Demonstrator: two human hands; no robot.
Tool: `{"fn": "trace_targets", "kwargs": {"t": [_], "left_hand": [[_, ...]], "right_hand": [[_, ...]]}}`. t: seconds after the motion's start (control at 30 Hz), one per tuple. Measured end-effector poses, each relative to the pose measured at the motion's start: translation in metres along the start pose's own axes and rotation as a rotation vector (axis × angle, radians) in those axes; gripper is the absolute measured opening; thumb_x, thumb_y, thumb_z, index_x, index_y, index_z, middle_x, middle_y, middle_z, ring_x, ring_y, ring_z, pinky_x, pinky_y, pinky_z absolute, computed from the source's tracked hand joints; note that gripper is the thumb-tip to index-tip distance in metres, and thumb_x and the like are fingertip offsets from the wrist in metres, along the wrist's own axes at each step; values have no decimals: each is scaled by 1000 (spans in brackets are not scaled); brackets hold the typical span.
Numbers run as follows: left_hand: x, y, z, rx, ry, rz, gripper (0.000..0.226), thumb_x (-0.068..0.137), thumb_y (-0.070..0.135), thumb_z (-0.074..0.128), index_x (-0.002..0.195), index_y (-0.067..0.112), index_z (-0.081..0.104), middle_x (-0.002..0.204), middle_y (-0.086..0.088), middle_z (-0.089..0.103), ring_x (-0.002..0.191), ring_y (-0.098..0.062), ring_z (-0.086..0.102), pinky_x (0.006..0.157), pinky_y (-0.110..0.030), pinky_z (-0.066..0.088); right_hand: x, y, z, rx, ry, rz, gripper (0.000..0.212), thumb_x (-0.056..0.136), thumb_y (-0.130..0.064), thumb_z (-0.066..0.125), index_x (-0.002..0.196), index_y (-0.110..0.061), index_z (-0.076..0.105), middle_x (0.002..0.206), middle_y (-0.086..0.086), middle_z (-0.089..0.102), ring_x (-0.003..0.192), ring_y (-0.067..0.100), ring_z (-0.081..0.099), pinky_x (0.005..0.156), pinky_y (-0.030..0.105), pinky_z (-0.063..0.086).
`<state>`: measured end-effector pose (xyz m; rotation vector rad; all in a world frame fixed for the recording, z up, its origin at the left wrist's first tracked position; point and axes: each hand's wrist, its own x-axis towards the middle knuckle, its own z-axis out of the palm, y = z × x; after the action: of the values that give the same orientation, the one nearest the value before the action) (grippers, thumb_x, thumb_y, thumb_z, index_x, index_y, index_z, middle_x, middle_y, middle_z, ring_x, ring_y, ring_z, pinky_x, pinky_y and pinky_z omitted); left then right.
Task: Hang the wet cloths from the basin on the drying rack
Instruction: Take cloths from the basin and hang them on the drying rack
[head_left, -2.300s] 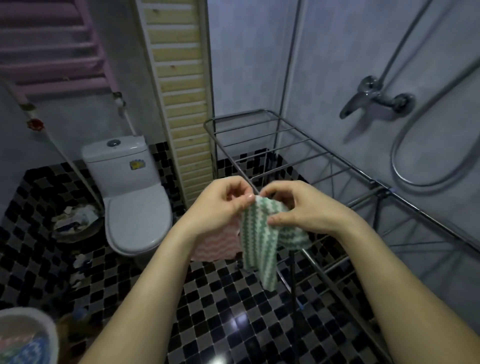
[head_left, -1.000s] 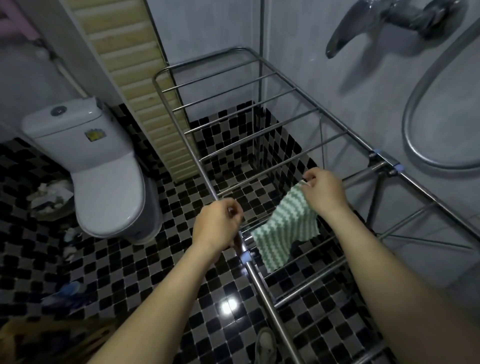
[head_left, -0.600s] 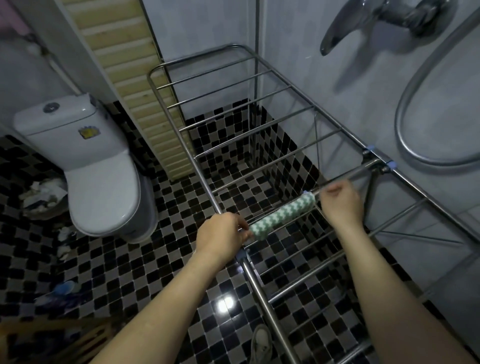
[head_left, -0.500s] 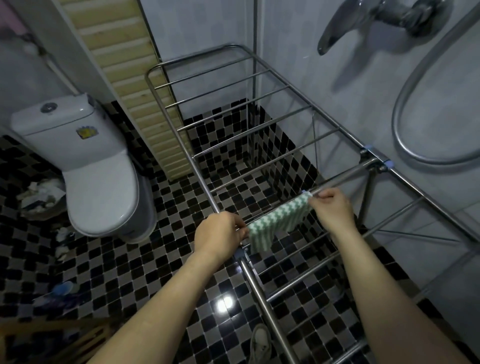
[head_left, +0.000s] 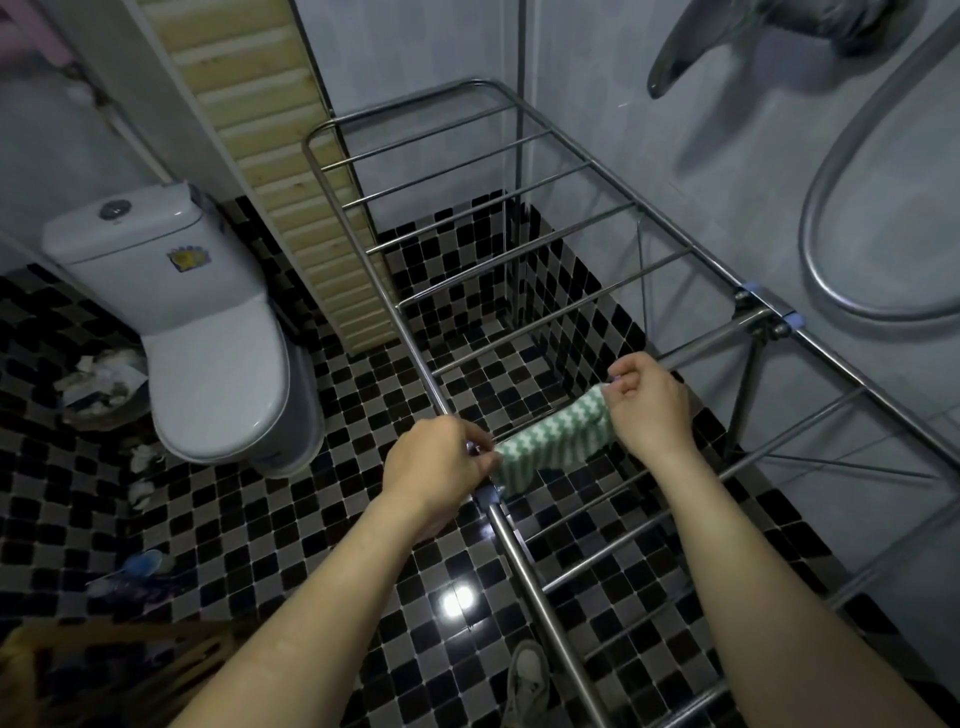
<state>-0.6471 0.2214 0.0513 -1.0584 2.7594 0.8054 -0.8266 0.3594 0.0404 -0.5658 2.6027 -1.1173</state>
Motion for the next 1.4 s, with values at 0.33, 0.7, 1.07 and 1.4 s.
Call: {"fn": "trace_targets", "kwargs": {"t": [0.33, 0.7, 1.07, 1.4], "left_hand": [[1, 8, 4, 132, 66, -2, 15, 91, 34, 61, 96, 26, 74, 88, 8, 74, 78, -10, 67, 66, -29, 56], [-40, 4, -73, -1235, -231, -249, 32, 90, -9, 47, 109, 10, 65, 82, -4, 68, 66, -12, 69, 56, -22, 53], [-98, -6, -105, -1521, -266, 25, 45, 76, -4, 65, 118, 11, 60, 93, -12, 71, 79, -22, 70, 66, -32, 58], [-165, -55, -120, -692, 157, 133, 21, 89, 11, 66, 90, 31, 71, 91, 9, 73, 89, -7, 67, 75, -29, 55]], "right_hand": [[-1, 11, -5, -90, 65, 38, 10, 90, -14, 63, 100, -14, 60, 77, -9, 56, 74, 14, 56, 62, 24, 39], [-31, -23, -39, 873, -398, 420, 19, 93, -14, 57, 108, -8, 68, 89, 8, 73, 75, 13, 64, 57, 22, 45], [-121, -109, -12, 686, -917, -22, 32, 86, -7, 67, 117, -16, 64, 110, 2, 71, 97, 16, 68, 75, 26, 54], [-192, -135, -42, 653, -461, -61, 5, 87, -12, 68, 90, -9, 69, 86, 8, 67, 71, 16, 62, 51, 21, 50]]}}
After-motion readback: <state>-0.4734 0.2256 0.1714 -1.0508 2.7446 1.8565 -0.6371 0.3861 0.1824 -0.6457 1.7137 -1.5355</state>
